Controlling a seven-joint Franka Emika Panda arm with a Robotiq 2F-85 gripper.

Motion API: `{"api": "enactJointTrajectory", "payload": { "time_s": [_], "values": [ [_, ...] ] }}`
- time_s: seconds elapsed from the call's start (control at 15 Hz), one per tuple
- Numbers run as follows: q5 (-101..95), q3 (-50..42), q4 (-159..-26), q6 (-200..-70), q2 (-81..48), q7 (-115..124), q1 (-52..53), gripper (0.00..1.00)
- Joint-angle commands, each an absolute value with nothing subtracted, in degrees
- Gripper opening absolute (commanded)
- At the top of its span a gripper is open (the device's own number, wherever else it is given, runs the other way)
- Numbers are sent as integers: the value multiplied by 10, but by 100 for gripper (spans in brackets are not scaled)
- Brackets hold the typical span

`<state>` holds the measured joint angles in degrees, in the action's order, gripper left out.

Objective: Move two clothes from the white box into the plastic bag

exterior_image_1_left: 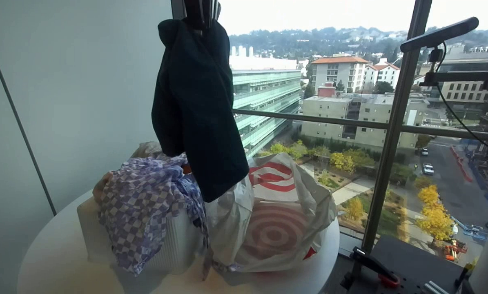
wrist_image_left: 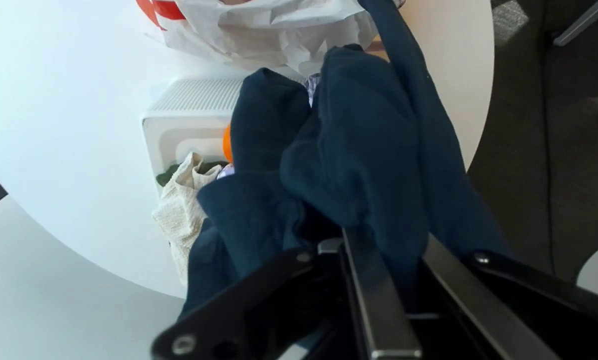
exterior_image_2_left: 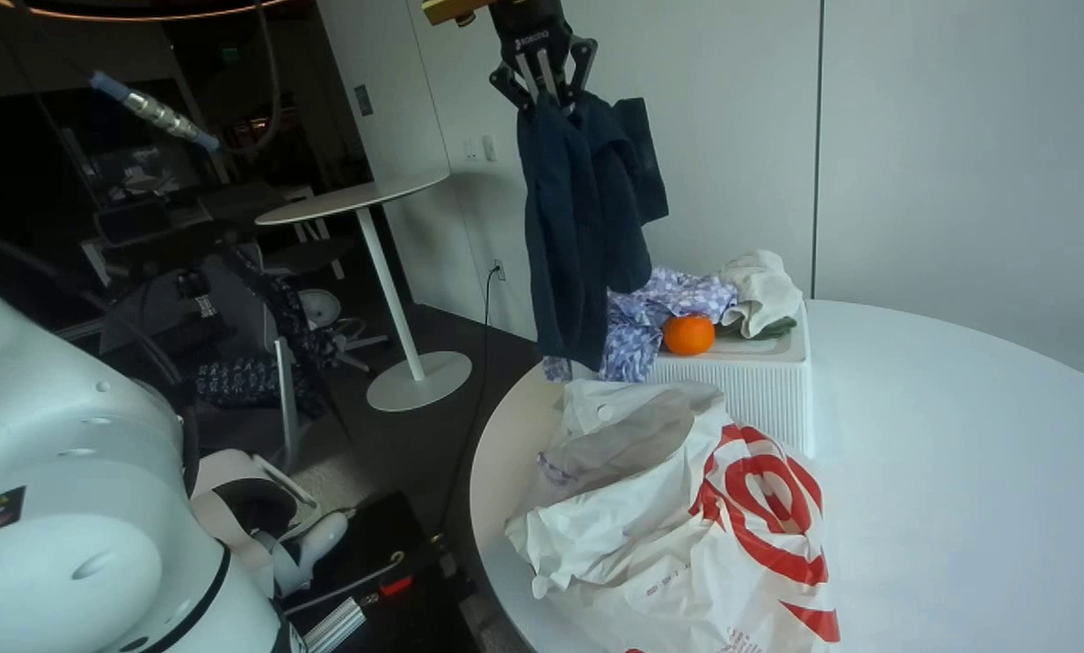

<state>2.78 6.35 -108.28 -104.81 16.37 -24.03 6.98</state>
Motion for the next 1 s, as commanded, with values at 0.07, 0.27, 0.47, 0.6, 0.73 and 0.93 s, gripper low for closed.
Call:
{"api": "enactJointTrajectory", "payload": {
  "time_s": [0.07,0.27,0.47,0.6,0.73,0.93],
  "values": [
    [48,17,-1244,-1079,324,-222,69,3],
    [43,-21,-1313,-1085,378,-217,60,3],
    [30,-47,-1355,-1103,400,-212,46,3],
    [25,-54,-1380,-1120,414,-212,38,3],
    [23,-55,-1411,-1145,443,-204,31,3],
    [20,-53,-1434,-1167,472,-180,19,3]
  ]
}}
